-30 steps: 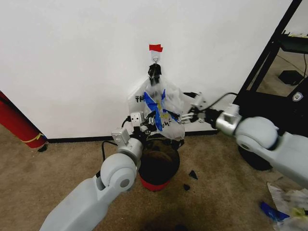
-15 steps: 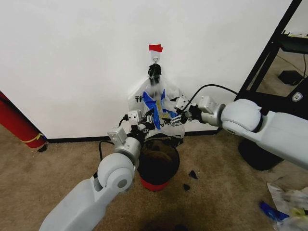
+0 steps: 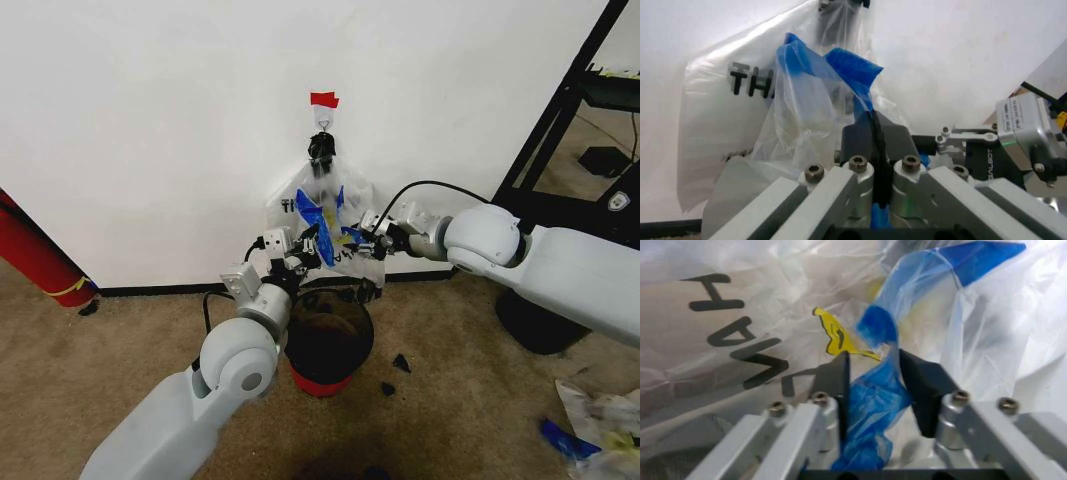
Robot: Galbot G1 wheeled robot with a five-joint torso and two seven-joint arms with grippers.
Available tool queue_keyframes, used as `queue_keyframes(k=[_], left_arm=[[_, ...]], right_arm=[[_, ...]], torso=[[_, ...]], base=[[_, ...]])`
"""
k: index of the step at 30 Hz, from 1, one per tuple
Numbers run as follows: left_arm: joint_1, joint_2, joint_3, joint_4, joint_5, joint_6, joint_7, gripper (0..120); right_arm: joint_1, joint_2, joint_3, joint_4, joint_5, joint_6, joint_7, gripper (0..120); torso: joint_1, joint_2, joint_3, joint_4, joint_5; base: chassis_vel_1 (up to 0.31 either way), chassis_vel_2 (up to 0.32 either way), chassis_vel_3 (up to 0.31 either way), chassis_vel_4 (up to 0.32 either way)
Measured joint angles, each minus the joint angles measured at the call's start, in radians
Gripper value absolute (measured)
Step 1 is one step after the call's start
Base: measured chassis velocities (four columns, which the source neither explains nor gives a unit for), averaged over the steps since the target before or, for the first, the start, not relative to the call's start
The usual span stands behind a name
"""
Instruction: Pick up the garbage bag from the wall and place it over the trash bin.
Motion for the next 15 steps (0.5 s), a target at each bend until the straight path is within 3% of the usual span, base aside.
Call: queue_keyframes(k=[7,13,15], left_arm=[[0.001,0.002,-0.001,0.0,-0.002,0.0,0.0,0],[0.007,0.008,-0.003,0.002,-0.002,-0.002,-0.001,0],[0.012,0.011,-0.005,0.003,0.0,-0.003,0.0,0]], right_arm=[[-0.061,0.0,0.047,0.0,0.007,0.012,0.014,0],[-0.153,-0.005,0.113,0.006,0.031,0.043,0.071,0],[-0.254,-0.008,0.203,0.017,0.086,0.069,0.118,0]], torso=[[0.0,0.0,0.0,0.0,0.0],[0.0,0.0,0.0,0.0001,0.0],[0.0,0.0,0.0,0.0001,0.0001]], base=[[0.0,0.0,0.0,0.0],[0.0,0.0,0.0,0.0],[0.0,0.0,0.0,0.0]])
